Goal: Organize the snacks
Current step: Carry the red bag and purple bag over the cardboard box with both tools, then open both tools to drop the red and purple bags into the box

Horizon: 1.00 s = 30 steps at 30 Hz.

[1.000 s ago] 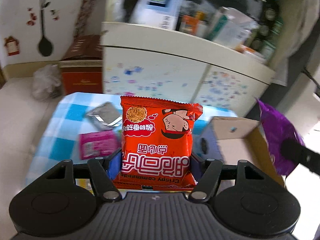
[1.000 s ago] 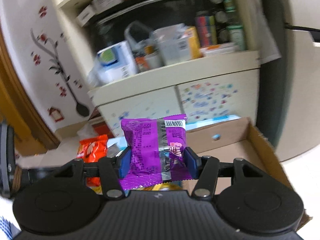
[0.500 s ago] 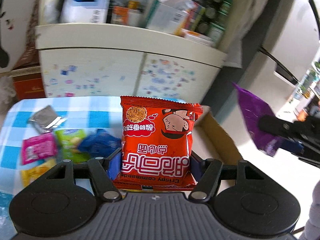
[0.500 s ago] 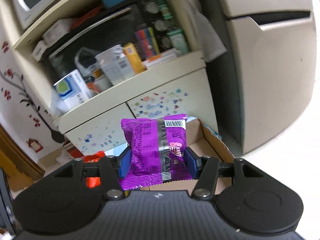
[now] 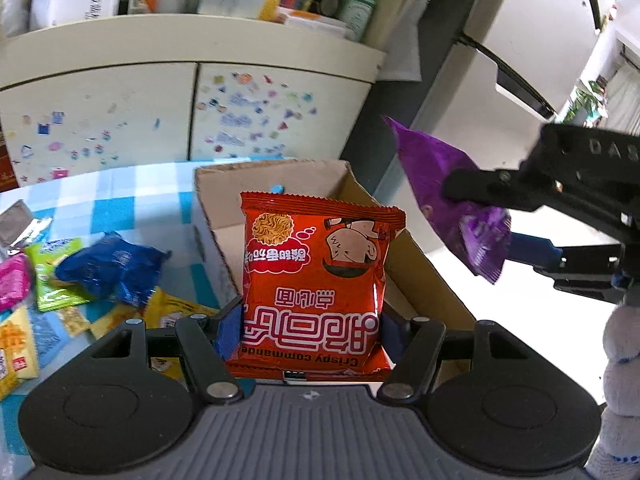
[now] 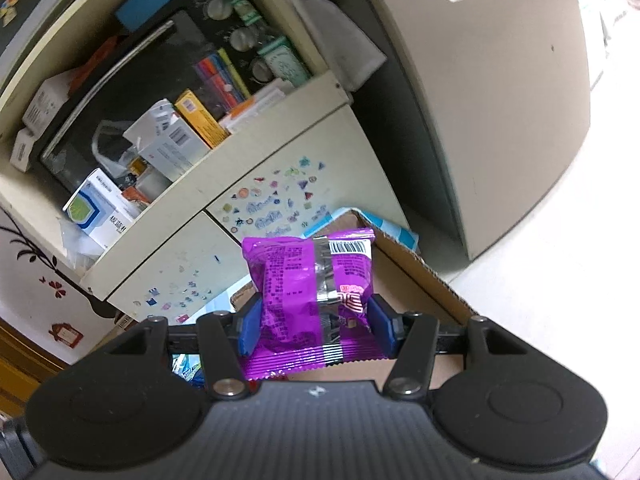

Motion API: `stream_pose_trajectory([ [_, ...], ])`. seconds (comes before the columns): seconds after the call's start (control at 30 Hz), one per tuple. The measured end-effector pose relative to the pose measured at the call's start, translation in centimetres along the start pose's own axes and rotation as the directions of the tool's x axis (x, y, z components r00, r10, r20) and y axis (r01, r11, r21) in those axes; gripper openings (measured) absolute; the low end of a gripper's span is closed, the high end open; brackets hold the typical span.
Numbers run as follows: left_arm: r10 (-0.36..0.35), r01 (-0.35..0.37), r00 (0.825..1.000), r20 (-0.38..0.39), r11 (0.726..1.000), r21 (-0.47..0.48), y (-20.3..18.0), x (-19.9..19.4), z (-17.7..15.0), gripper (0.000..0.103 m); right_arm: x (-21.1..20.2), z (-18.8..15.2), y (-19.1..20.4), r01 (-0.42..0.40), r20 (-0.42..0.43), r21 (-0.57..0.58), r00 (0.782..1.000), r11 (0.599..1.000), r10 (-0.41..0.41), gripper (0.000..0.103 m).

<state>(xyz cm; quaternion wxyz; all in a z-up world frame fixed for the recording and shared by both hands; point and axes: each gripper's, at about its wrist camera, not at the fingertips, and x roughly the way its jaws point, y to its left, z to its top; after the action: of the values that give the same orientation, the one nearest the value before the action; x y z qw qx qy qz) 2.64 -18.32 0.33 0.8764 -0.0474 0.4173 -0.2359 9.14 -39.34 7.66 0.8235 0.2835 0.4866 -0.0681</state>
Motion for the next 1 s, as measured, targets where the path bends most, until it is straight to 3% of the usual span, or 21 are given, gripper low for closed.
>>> stream_pose_trajectory([
  [0.17,-0.012,0.012,1.0,-0.019,1.0,0.017,-0.7,1.0,-0.5,0.072,0.3,-0.1,-0.3,0.025,-0.005,0.021,1.0,0.999,-0.025,0.057],
  [0.4,-0.017,0.017,1.0,0.008,0.999,0.035,-1.1,0.7,-0.7,0.095,0.7,0.1,-1.0,0.065,-0.006,0.058,0.998,0.996,-0.065,0.066],
  [0.6,-0.014,0.014,0.999,0.043,1.0,-0.021,0.1,-1.4,0.6,0.096,0.7,0.1,-0.8,0.049,0.004,0.044,0.999,0.998,-0.049,0.07],
  [1.0,0.153,-0.138,0.984,0.095,0.979,-0.148,5.8,-4.6,2.3,0.096,1.0,-1.3,2.5,-0.054,0.002,-0.145,0.999,0.988,0.055,0.071],
])
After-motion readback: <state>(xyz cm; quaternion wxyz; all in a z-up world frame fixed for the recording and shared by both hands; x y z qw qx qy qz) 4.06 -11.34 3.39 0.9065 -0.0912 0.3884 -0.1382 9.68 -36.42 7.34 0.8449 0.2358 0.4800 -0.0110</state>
